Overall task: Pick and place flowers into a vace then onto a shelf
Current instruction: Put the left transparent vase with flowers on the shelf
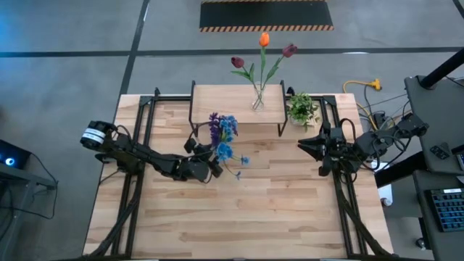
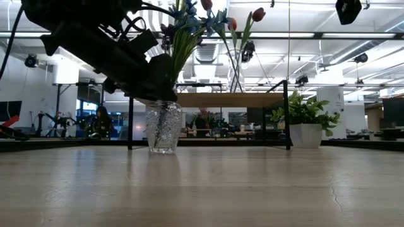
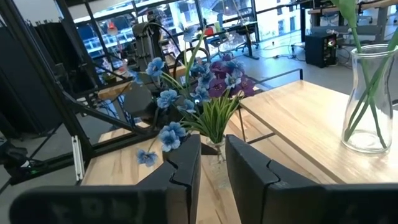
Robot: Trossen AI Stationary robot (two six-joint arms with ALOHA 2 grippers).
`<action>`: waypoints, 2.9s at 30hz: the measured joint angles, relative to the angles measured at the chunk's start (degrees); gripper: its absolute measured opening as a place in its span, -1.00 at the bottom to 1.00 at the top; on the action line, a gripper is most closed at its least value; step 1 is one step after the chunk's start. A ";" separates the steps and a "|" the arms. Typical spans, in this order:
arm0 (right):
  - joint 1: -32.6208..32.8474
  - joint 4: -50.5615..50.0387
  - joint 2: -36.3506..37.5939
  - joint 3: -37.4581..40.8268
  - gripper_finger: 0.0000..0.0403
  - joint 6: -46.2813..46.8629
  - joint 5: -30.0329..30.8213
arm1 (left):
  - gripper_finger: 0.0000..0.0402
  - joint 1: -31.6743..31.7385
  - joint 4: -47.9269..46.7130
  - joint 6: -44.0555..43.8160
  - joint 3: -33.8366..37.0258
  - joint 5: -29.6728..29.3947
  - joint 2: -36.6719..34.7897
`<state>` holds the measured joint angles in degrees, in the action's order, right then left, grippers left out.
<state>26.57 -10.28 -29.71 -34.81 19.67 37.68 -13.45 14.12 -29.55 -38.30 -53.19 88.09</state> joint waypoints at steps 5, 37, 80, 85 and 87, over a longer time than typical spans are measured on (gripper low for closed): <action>-0.09 -0.22 -0.01 0.00 -0.69 -0.12 -0.01 | 0.00 -0.02 0.87 0.01 -0.02 -0.32 -0.07; -0.76 -1.16 0.01 0.01 -0.70 -0.17 -0.01 | 0.00 -0.02 3.39 12.40 -4.70 -1.15 -3.21; -0.72 -1.46 0.00 0.72 -0.71 -0.14 -0.04 | 0.00 7.73 9.68 24.00 -4.85 -2.55 -11.52; -0.72 -1.46 0.01 0.72 -0.71 -0.14 -0.04 | 0.00 10.78 10.23 24.07 -4.85 -0.32 -12.30; -0.72 -1.46 -0.01 0.72 -0.71 -0.14 -0.04 | 0.00 11.84 10.61 24.54 -4.83 0.44 -12.36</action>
<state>25.85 -11.75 -29.71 -34.09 19.53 37.65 -1.61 24.74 -5.01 -43.13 -52.75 75.74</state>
